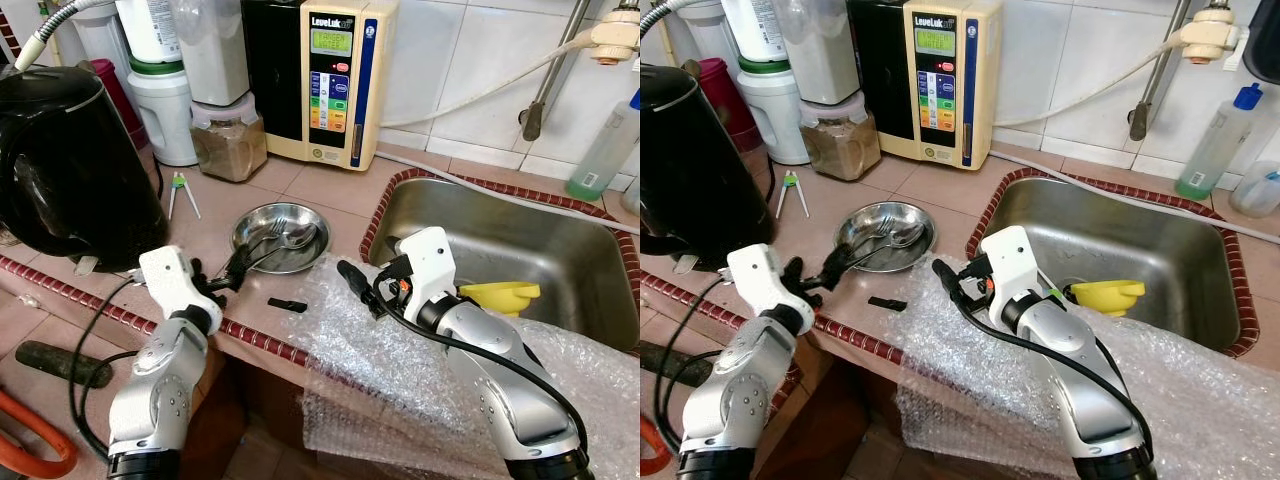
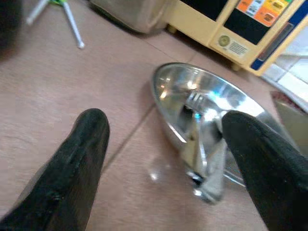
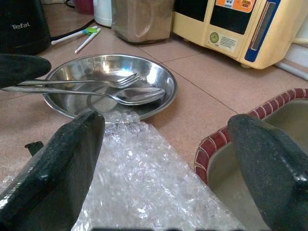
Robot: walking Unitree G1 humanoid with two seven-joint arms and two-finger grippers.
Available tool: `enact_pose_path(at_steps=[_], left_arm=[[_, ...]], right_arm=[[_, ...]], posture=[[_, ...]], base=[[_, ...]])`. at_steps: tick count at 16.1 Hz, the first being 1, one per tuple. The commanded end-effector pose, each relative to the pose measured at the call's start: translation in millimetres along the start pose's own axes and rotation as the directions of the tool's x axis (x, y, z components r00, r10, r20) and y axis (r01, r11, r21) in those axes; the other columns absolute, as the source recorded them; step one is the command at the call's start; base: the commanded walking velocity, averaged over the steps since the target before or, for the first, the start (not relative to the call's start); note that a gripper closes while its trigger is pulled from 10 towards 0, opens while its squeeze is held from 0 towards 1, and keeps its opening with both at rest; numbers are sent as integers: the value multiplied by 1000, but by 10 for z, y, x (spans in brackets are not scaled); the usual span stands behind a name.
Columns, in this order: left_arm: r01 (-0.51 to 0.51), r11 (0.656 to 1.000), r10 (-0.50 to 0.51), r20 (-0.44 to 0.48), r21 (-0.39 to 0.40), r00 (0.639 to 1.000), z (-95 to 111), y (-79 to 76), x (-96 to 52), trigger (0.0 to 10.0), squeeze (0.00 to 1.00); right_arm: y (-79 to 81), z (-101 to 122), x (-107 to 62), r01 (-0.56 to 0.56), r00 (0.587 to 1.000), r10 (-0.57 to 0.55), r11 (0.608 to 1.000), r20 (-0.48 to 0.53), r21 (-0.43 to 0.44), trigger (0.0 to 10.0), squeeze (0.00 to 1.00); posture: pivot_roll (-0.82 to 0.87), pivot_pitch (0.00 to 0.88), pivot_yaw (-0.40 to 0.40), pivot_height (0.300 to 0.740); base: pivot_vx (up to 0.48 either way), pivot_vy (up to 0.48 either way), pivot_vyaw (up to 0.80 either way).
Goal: Kitchen organization
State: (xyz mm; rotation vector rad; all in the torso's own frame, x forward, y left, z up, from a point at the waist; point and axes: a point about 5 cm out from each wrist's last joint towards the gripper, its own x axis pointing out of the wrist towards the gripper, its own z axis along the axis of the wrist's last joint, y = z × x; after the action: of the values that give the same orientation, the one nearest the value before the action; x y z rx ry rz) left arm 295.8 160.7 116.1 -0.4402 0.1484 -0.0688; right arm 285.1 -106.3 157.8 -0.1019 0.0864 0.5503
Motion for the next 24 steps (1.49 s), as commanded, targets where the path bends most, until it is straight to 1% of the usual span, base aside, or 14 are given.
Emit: enact_pose_path(at_steps=[1,3,4,5,6,7,10,13,14,15,16,20,21,24], left_arm=[[30,999,-30,0,-10,1000,52,-60,11,0,0],[44,998,-45,-12,-50,999,56,-106,19,0,0],[44,997,-45,-15,-58,999,57,-108,21,0,0],[30,996,-32,-24,-84,999,46,-102,23,0,0],[23,995,-26,-28,-92,999,42,-97,24,0,0],[12,993,-15,-29,-116,999,46,-83,28,0,0],[5,989,-5,1,-145,1000,106,-81,33,0,0],[-1,986,4,13,-170,1000,134,-75,35,0,0],[-5,985,3,-9,-171,1000,107,-67,38,0,0],[-13,981,5,-40,-192,999,67,-59,41,0,0],[-16,978,5,-51,-210,999,52,-60,40,0,0],[0,978,-11,-51,-211,999,63,-95,47,0,0],[2,979,-9,-34,-204,999,94,-95,52,0,0],[3,980,-10,-32,-198,999,112,-85,65,0,0]], right_arm=[[2,-5,1,-3,1000,3,1000,2,-1,10000,1000],[93,18,-44,-100,995,100,995,21,1,10000,1000],[97,21,-52,-107,994,107,994,20,0,10000,902],[93,21,-51,-105,994,105,994,17,-5,10000,831],[92,21,-50,-104,994,104,995,16,-6,10000,831],[84,22,-48,-101,995,101,995,15,-10,10000,804],[87,9,-47,-103,995,103,994,8,-24,10000,765],[91,4,-44,-103,995,103,994,5,-29,10000,753],[93,5,-42,-102,995,102,994,5,-28,10000,749],[92,6,-39,-100,995,101,995,6,-27,10000,741],[91,5,-38,-99,995,99,995,6,-26,10000,733],[85,-10,-41,-92,996,92,995,3,-26,10000,686],[80,-14,-44,-89,996,89,996,1,-26,10000,655],[77,-16,-42,-86,996,86,996,2,-27,10000,639]], posture=[[-28,0,31,740],[-30,0,33,740],[-30,0,33,740],[-30,0,33,740],[-30,0,33,740],[-29,0,33,740],[-27,0,34,740],[-27,0,34,740],[-27,0,35,740],[-27,0,35,740],[-27,0,36,740],[-29,0,39,740],[-31,0,42,740],[-31,0,43,740]], base=[[0,0,0],[0,0,0],[0,0,0],[0,0,0],[0,0,0],[0,0,0],[0,0,0],[0,0,0],[0,0,0],[0,0,0],[0,0,0],[0,0,0],[0,0,0],[0,0,0]])
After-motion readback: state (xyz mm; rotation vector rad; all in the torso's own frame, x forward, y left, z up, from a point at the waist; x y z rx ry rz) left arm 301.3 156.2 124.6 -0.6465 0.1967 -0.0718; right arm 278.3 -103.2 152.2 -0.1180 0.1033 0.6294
